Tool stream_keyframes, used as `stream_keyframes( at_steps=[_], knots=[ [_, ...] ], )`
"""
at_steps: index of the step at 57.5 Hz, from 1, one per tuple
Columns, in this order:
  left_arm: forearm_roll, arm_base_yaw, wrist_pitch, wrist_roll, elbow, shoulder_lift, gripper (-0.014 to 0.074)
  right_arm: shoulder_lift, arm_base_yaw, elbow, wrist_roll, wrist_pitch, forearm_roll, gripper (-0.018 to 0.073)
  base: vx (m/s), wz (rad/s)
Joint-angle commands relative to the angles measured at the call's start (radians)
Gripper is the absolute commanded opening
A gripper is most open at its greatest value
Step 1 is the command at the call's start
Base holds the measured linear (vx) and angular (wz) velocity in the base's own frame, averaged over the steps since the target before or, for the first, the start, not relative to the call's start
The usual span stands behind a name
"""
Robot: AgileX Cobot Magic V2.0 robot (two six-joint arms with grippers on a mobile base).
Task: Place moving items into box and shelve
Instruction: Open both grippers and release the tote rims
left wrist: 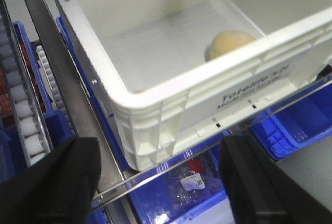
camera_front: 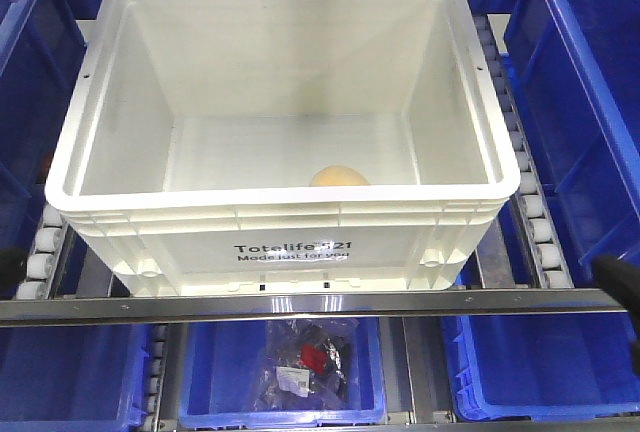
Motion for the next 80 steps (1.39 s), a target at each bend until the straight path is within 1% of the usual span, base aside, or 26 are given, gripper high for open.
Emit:
stream_keyframes(
  at_steps=[1, 7, 11, 17, 29, 38, 42, 46, 73, 77, 80],
  knots=[
    [-0.019, -0.003, -0.045, 0.001, -0.011, -0.019, 0.0575, -0.049, 0.001, -0.002, -0.021, -0.035, -0.011, 0.0449, 0.0, 0.0],
    [-0.019, -0.003, -0.024, 0.001, -0.006, -0.021, 0.0543, -0.088, 0.001, 0.008, -0.049, -0.016, 0.002, 0.0415, 0.0, 0.0],
    [-0.019, -0.003, -0.021, 0.001, -0.006, -0.021, 0.0491, -0.103, 0.001, 0.008, -0.085, -0.014, 0.026, 0.0384, 0.0, 0.0],
    [-0.019, -0.003, -0.021, 0.001, -0.006, -0.021, 0.0388, -0.105, 0.001, 0.008, -0.088, -0.013, 0.038, 0.0323, 0.0, 0.0],
    [-0.019, -0.003, -0.018, 0.001, -0.006, -0.021, 0.0158, -0.105, 0.001, 0.008, -0.08, -0.008, 0.043, 0.0172, 0.0, 0.0],
    [-0.019, -0.003, -0.013, 0.001, -0.006, -0.021, 0.0033, -0.105, 0.001, 0.008, -0.08, 0.007, 0.059, 0.0052, 0.0, 0.0],
    [-0.019, -0.003, -0.009, 0.001, -0.006, -0.021, -0.0004, -0.105, 0.001, 0.008, -0.08, 0.009, 0.063, 0.0011, 0.0, 0.0],
    [-0.019, -0.003, -0.003, 0.001, -0.006, -0.021, -0.0025, -0.105, 0.001, 0.008, -0.073, 0.01, 0.076, -0.0021, 0.0, 0.0],
    [-0.019, -0.003, -0.002, 0.001, -0.004, -0.026, -0.0023, -0.105, 0.001, 0.008, -0.073, 0.01, 0.077, -0.0015, 0.0, 0.0],
    [-0.019, 0.009, -0.001, 0.001, 0.003, -0.067, -0.0022, -0.105, 0.001, 0.008, -0.073, 0.01, 0.077, -0.0015, 0.0, 0.0],
    [-0.006, 0.036, -0.013, 0.004, 0.016, -0.107, -0.0022, -0.105, 0.001, 0.008, -0.073, 0.01, 0.075, -0.0015, 0.0, 0.0]
  ],
)
